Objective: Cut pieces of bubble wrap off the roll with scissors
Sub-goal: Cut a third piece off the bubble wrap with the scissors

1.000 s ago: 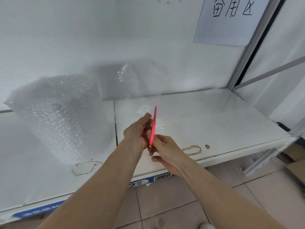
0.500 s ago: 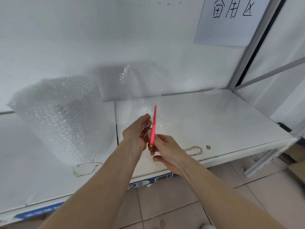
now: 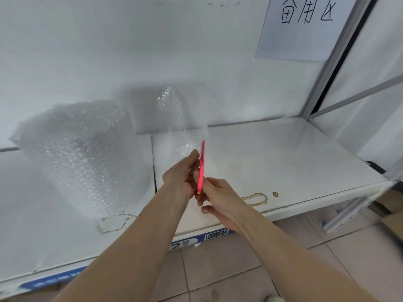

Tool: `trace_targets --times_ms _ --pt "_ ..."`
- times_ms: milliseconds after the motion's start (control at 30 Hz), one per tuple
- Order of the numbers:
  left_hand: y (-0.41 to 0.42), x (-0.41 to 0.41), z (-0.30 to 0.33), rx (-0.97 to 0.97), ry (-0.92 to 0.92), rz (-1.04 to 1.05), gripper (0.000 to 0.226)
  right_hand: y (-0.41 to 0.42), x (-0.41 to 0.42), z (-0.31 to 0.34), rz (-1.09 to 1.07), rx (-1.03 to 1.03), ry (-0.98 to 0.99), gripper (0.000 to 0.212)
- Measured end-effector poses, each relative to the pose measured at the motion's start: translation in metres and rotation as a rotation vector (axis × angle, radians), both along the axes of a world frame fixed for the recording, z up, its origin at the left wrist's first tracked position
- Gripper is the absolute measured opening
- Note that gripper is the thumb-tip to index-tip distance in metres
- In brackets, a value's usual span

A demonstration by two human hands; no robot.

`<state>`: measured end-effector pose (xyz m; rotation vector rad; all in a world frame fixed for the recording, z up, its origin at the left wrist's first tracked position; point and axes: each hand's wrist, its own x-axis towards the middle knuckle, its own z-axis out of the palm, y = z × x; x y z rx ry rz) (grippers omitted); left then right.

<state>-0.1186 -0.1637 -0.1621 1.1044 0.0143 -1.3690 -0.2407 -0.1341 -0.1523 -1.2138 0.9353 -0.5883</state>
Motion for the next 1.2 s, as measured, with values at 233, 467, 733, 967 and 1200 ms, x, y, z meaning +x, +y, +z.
trace_targets --times_ms 233,467,733,967,1200 --pt "0.0009 -0.001 -0.0006 0.039 -0.038 -0.047 0.03 -0.0008 -0.0001 0.003 -0.017 0.013 0.002 0.048" --pt "0.0033 -0.0011 0.0021 0.029 -0.039 0.001 0.022 -0.0044 0.0 0.0061 -0.025 0.009 -0.015 0.044" --pt "0.0005 -0.0016 0.0066 -0.053 0.072 0.038 0.039 -0.0015 0.002 0.0009 -0.006 -0.029 0.019 0.045" --pt "0.0001 0.0024 -0.0011 0.016 0.036 -0.048 0.025 -0.003 0.0034 0.0041 -0.009 -0.011 0.014 0.047" --pt "0.0008 0.0038 -0.0013 0.003 0.038 -0.038 0.022 -0.0026 0.005 0.0025 -0.02 -0.026 -0.008 0.044"
